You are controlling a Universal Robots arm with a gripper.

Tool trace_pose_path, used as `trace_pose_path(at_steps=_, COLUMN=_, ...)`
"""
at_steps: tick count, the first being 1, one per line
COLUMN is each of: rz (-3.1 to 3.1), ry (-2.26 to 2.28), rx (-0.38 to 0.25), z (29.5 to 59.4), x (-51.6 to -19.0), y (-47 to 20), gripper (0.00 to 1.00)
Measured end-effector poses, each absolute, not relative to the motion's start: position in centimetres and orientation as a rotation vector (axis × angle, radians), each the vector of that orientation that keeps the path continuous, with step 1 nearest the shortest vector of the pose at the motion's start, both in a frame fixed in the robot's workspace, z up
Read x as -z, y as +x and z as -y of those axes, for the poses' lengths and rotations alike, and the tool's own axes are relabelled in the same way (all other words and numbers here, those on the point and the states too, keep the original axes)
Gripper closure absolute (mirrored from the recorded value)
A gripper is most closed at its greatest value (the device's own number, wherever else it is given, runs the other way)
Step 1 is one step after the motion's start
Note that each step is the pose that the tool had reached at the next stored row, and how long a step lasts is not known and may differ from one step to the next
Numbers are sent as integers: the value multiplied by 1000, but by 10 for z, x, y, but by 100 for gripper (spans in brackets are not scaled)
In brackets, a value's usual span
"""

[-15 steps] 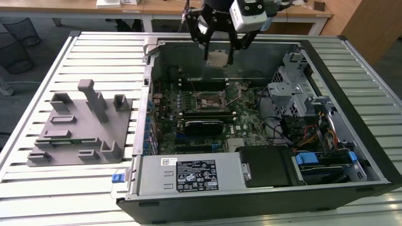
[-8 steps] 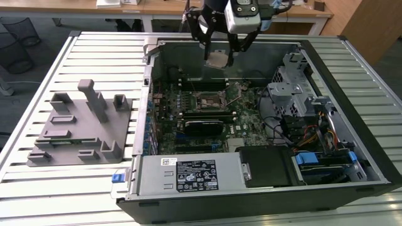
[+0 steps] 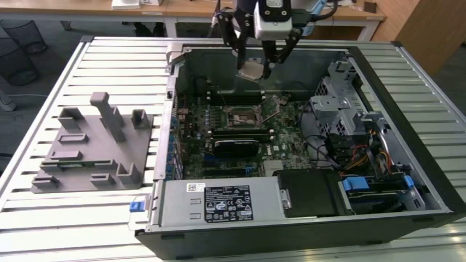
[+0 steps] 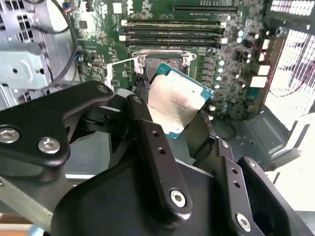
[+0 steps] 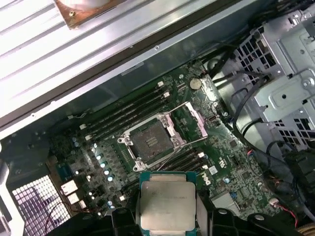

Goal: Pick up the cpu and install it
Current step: 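Place the cpu into insertion slot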

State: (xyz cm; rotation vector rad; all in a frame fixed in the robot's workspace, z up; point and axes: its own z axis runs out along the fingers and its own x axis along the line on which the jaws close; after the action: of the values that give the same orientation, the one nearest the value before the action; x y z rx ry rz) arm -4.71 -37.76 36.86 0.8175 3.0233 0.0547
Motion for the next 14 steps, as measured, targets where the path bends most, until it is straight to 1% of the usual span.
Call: trace_pose_path(at_steps=14, rz=-2896, ry=1180, rx=-52, z=378, x=-364, y=-47, gripper=46)
